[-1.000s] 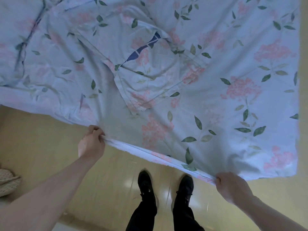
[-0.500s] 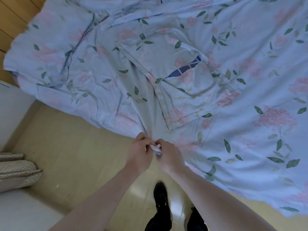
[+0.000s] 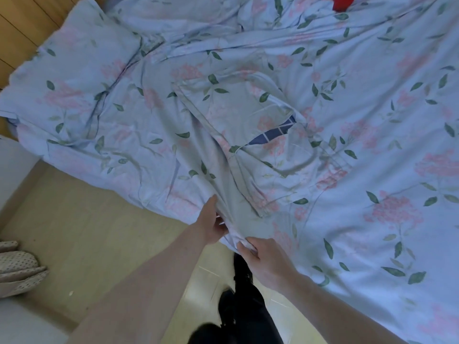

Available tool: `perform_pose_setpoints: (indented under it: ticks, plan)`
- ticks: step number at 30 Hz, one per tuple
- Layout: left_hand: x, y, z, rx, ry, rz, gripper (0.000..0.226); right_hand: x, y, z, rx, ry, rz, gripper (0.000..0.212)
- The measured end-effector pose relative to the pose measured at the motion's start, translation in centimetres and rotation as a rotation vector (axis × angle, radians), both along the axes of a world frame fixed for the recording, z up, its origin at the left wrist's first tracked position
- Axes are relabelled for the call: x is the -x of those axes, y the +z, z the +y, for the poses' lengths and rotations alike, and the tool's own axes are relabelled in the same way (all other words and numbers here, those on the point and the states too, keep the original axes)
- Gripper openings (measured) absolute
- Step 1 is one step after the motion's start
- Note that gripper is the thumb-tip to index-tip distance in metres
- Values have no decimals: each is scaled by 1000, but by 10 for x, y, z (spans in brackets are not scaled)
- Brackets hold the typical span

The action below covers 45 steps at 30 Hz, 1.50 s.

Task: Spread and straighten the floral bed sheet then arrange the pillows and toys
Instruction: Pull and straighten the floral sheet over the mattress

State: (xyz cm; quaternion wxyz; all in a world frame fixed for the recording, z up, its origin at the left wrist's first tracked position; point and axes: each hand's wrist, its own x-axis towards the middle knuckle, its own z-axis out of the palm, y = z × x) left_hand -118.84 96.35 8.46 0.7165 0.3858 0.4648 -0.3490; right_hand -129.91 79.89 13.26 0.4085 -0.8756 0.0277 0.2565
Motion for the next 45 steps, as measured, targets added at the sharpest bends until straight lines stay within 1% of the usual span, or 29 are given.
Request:
perform_pose_setpoints:
  ticks: [2, 5, 7, 9, 10, 11, 12, 14, 17, 19, 21, 23, 25, 26, 27, 28, 30, 31, 32, 34, 36, 37, 38, 40, 41, 42, 43, 44, 45]
  plan:
    - [-16, 0, -11, 87, 95, -3, 50, -10, 10, -6, 14, -12, 3, 52]
    - [-41, 0, -15, 142, 275, -12, 55, -17, 19, -25, 14, -42, 29, 53]
    - [-63, 1, -3, 104, 394, 1, 52, -21, 19, -38, 30, -20, 85, 53]
    - [-83, 2, 14, 2, 420, 1, 45, -19, 20, -47, 35, 10, 133, 53]
    - [-91, 0, 22, -50, 382, -10, 38, -20, 19, -50, 42, 23, 145, 53]
    - [-101, -4, 28, -93, 307, -25, 29, -23, 17, -52, 49, 35, 145, 52]
    - [-108, -8, 33, -120, 213, -42, 25, -26, 17, -53, 50, 43, 138, 52]
    - [-115, -20, 41, -163, 42, -32, 35, -33, 17, -52, 66, 81, 123, 52]
    - [-110, -31, 54, -350, -165, 25, 36, -37, 18, -48, 81, 153, 141, 51]
    - [-107, -43, 60, -430, -198, 42, 37, -41, 16, -45, 93, 176, 157, 52]
    - [-108, -52, 60, -409, -178, 28, 39, -45, 13, -44, 96, 197, 172, 53]
    - [-112, -58, 58, -444, -128, 40, 55, -46, 13, -45, 88, 226, 174, 53]
    - [-119, -66, 62, -556, -90, 97, 78, -46, 12, -45, 67, 238, 177, 52]
    - [-123, -69, 64, -556, -73, 97, 86, -47, 14, -46, 59, 240, 178, 52]
    - [-128, -73, 64, -501, -84, 66, 84, -48, 14, -47, 59, 244, 175, 52]
    - [-132, -74, 64, -414, -132, 10, 72, -49, 15, -48, 58, 250, 174, 51]
    - [-136, -72, 62, -305, -244, -79, 32, -52, 15, -50, 55, 275, 165, 51]
    - [-137, -72, 60, -295, -269, -93, 19, -52, 15, -52, 56, 287, 162, 52]
    - [-137, -71, 62, -303, -265, -104, 14, -53, 17, -51, 55, 297, 163, 53]
    - [-135, -71, 66, -296, -200, -113, 13, -51, 20, -48, 34, 305, 170, 54]
    - [-131, -70, 73, -204, -171, -100, 13, -49, 22, -44, 45, 315, 148, 54]
    - [-127, -69, 76, -151, -210, -87, 20, -48, 21, -43, 66, 322, 134, 54]
    - [-124, -66, 79, -115, -304, -74, 31, -48, 20, -43, 110, 331, 125, 55]
    - [-116, -58, 83, -117, -535, -88, 48, -46, 18, -40, 240, 377, 140, 53]
    - [-112, -54, 82, -152, -615, -115, 51, -46, 15, -39, 319, 414, 166, 47]
    - [-108, -49, 82, -206, -646, -153, 51, -46, 14, -36, 398, 441, 219, 38]
    - [-104, -42, 80, -265, -638, -197, 47, -49, 15, -33, 450, 457, 281, 33]
    - [-98, -34, 79, -321, -613, -241, 42, -51, 14, -28, 491, 466, 322, 51]
    - [-93, -24, 78, -372, -587, -277, 35, -55, 12, -21, 502, 453, 321, 75]
